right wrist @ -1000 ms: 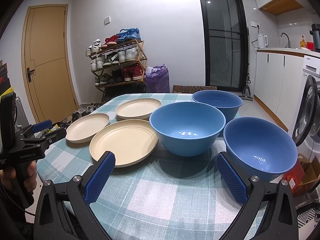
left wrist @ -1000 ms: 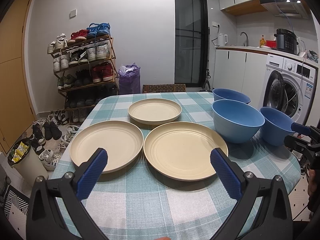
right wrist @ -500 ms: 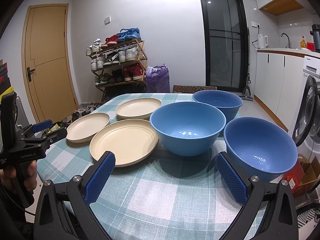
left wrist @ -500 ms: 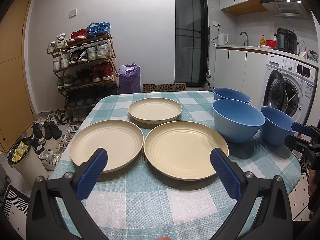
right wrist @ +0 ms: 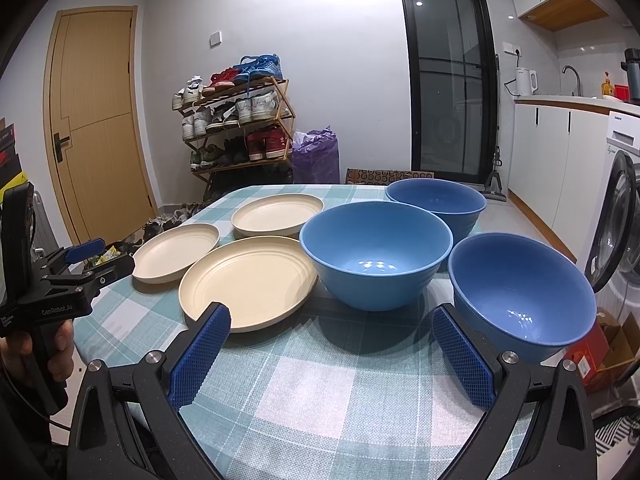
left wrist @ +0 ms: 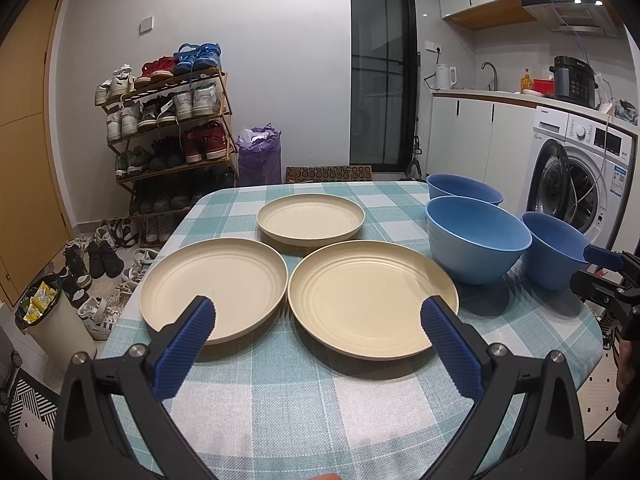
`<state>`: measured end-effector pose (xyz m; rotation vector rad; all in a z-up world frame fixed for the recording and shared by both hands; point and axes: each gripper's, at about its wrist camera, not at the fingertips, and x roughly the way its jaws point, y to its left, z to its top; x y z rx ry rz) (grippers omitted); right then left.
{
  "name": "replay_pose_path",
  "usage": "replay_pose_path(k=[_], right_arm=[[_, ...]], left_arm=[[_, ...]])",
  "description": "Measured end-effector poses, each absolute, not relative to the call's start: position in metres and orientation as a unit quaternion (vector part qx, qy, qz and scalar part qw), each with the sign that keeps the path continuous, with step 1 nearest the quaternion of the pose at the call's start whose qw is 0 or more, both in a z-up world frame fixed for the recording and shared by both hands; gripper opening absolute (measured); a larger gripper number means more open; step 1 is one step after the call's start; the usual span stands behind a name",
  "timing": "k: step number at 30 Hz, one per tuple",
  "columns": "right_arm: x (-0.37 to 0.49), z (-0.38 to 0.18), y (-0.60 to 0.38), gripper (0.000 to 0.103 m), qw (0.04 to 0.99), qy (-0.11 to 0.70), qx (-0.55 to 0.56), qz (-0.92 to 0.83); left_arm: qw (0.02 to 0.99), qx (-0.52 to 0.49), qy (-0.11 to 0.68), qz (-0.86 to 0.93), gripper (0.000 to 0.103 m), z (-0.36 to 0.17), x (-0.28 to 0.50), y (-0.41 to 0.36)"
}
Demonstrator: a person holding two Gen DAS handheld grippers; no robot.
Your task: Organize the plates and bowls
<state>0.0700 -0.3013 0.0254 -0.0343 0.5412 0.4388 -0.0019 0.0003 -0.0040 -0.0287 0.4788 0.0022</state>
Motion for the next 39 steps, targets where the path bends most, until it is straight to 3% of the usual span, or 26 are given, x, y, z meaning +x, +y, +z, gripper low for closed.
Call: replay_pose_path(k=[39], right_arm=[[0.088, 0.024, -0.302, 0.103, 0.938, 0.276, -0.011, 0.211]], left_arm=[[0.967, -0.007, 0.254, 0.003, 0.103, -0.010, 0.012, 0.005]])
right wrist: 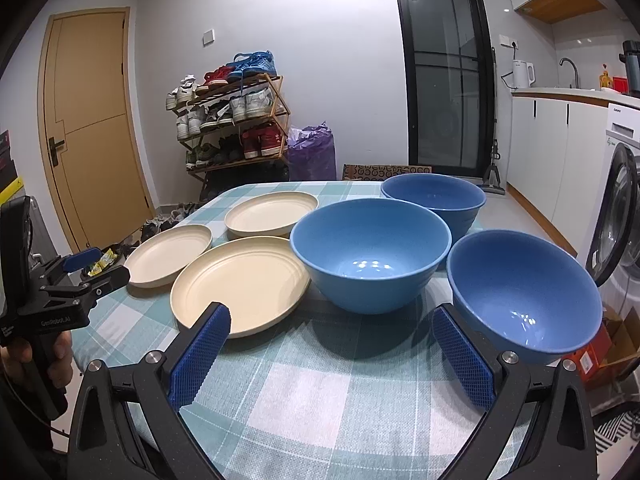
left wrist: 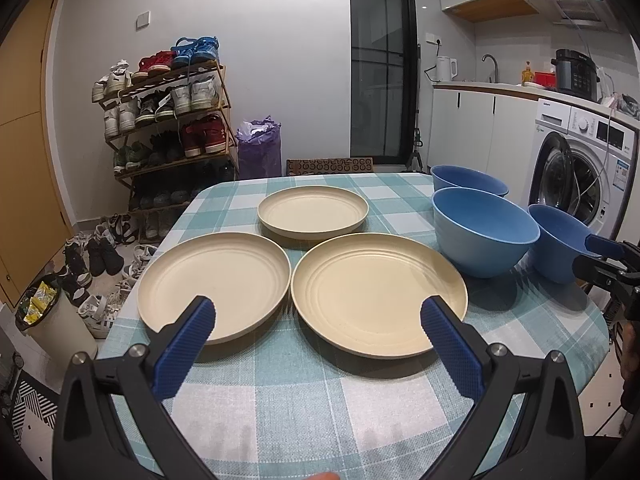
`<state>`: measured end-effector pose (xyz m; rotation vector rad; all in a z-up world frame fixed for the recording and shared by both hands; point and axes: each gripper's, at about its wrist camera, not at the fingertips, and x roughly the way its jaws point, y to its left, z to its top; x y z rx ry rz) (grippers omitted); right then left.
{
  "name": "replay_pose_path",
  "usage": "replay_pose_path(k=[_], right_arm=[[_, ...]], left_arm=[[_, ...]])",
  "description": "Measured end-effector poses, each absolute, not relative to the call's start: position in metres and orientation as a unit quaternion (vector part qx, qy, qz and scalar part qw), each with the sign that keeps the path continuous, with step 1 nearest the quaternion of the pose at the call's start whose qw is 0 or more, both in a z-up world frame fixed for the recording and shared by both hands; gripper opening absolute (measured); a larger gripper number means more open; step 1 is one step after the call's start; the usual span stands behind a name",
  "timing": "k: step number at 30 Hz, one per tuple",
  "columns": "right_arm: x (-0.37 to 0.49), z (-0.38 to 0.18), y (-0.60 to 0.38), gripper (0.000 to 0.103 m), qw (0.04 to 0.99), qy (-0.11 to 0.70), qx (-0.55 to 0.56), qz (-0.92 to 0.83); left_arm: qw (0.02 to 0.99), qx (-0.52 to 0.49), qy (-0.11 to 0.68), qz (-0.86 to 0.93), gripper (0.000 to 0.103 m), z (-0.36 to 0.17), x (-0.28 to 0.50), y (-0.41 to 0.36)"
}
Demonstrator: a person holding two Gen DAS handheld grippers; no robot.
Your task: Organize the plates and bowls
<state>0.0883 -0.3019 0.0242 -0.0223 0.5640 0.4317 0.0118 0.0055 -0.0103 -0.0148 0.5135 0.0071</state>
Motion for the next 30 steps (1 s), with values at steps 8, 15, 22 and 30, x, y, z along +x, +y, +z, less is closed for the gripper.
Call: replay_pose_path(k=[8, 15, 22, 30], right_arm=[[0.102, 0.036, -0.302, 0.103, 0.936, 0.279, -0.004, 0.216], [0.118, 0.047, -0.300, 0.103, 0.934, 0.279, 0.001, 0.221], [0.136, 0.059, -0.296, 0.103, 0.933, 0.279, -0.008, 0.225], [0.156, 0.072, -0.292, 0.103, 0.933, 0.279, -0.004, 0.229]], left_arm=[[0.965, -0.022, 0.260, 0.010, 0.103, -0.005, 0.028, 0.013], [0.967, -0.023, 0.255, 0.008, 0.103, 0.006, 0.041, 0.016], [0.964, -0.035, 0.264, -0.001, 0.103, 0.015, 0.057, 0.018], [0.967, -0.022, 0.255, 0.003, 0.103, 0.027, 0.068, 0.019]])
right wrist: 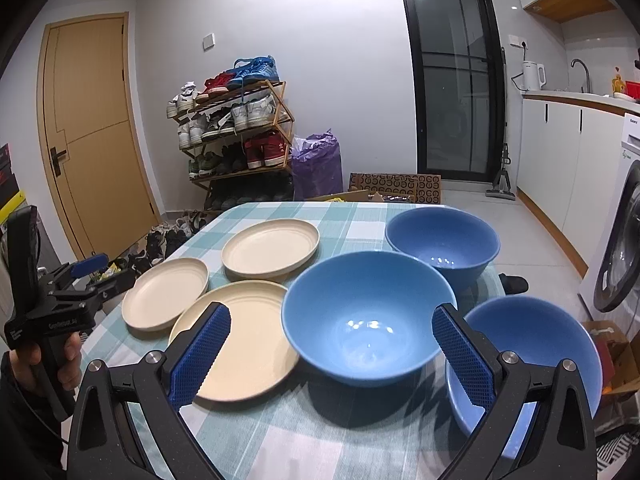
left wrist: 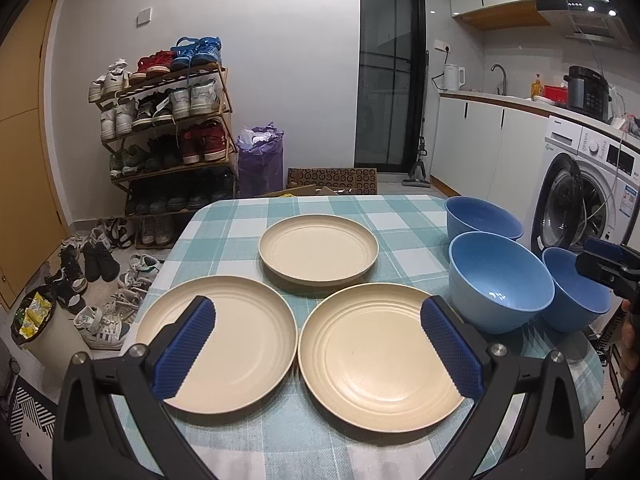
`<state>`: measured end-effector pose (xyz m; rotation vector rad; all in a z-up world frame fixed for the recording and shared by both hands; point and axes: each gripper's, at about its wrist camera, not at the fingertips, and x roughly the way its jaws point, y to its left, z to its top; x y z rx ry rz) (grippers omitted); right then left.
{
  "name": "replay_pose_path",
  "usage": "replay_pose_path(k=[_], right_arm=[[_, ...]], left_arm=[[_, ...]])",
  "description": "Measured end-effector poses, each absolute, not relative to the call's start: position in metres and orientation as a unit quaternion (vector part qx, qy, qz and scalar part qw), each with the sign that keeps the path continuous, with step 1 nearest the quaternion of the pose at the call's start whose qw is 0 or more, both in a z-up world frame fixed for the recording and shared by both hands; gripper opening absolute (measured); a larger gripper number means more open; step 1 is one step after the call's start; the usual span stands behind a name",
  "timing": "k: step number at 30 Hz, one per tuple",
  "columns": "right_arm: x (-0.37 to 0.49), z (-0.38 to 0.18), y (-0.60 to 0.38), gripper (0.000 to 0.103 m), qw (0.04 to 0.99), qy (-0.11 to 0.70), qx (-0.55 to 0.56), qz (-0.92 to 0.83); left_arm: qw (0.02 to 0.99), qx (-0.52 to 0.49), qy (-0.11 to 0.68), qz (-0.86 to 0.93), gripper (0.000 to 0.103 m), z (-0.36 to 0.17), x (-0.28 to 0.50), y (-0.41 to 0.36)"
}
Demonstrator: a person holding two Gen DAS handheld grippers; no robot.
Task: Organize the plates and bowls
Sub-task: 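Move both grippers forward toward the rim of a beige plate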
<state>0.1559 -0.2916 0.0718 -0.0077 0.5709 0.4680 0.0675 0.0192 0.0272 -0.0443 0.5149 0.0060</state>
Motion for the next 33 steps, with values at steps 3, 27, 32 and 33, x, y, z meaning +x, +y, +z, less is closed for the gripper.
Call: replay_pose_path(k=[3, 27, 32, 33], right_arm=[[0.163, 0.079, -0.288, 0.103, 0.933, 0.276, -0.002, 0.233], [0.208, 0.112, -0.258, 0.103, 0.928, 0.271, -0.020, 0.253], [0.221, 0.119, -0.245, 0.103, 0.927, 0.271, -0.024, 0.257], [0.223, 0.120, -0.243, 0.103, 0.926, 0.272, -0.023, 0.259]], left_arm=[[0.968, -0.020, 0.251, 0.005, 0.103, 0.032, 0.072, 0.021], [0.965, -0.039, 0.258, 0.002, 0.103, 0.050, 0.118, 0.044], [0.966, -0.017, 0.252, 0.051, 0.103, 0.049, 0.127, 0.048], [0.965, -0.014, 0.255, 0.054, 0.103, 0.048, 0.130, 0.051]])
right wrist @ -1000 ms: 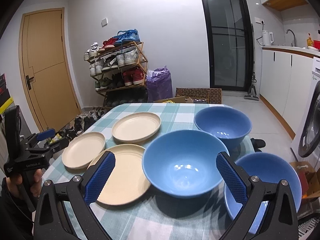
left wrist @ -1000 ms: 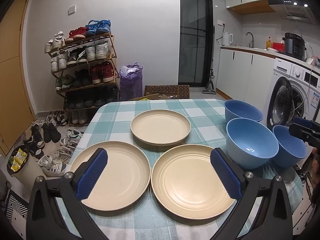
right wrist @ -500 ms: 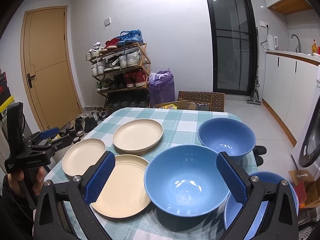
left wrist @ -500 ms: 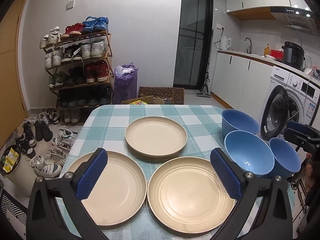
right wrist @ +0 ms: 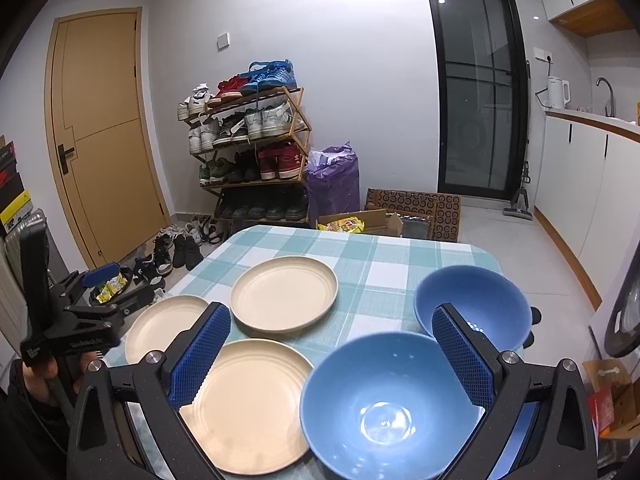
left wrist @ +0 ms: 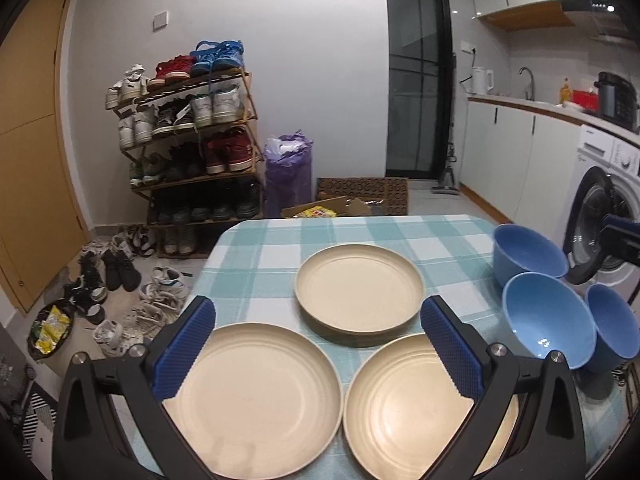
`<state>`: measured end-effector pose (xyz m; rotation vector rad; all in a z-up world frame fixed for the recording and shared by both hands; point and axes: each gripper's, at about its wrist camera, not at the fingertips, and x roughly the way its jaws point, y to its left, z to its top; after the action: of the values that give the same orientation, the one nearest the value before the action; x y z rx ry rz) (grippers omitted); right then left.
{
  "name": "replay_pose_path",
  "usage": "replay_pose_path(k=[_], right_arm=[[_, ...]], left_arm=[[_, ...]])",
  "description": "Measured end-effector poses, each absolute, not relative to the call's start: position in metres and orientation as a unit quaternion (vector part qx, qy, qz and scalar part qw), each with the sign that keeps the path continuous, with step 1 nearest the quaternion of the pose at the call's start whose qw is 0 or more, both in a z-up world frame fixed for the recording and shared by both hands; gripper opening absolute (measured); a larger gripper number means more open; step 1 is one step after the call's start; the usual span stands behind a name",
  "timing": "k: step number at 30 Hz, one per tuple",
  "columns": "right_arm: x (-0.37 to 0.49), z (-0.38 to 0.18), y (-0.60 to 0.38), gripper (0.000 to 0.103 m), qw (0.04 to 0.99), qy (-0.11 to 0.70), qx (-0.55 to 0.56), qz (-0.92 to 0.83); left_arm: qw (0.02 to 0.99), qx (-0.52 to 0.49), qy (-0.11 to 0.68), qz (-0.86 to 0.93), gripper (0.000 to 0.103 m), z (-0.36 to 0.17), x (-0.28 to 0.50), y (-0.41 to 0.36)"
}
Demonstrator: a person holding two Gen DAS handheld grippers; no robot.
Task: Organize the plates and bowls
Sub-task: 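Move both grippers forward toward the rim of a beige plate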
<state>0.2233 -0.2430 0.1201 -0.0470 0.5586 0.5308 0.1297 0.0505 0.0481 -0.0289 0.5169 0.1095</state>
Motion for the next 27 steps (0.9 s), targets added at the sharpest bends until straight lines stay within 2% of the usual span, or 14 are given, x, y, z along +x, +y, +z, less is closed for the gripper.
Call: replay_pose_path(k=[27], right_arm=[[0.283, 0.132, -0.208, 0.103, 0.914, 0.296, -0.033, 0.274]], left_arm=[[0.966, -0.009, 0.256, 0.035, 0.103, 0.058, 0.173, 0.065]])
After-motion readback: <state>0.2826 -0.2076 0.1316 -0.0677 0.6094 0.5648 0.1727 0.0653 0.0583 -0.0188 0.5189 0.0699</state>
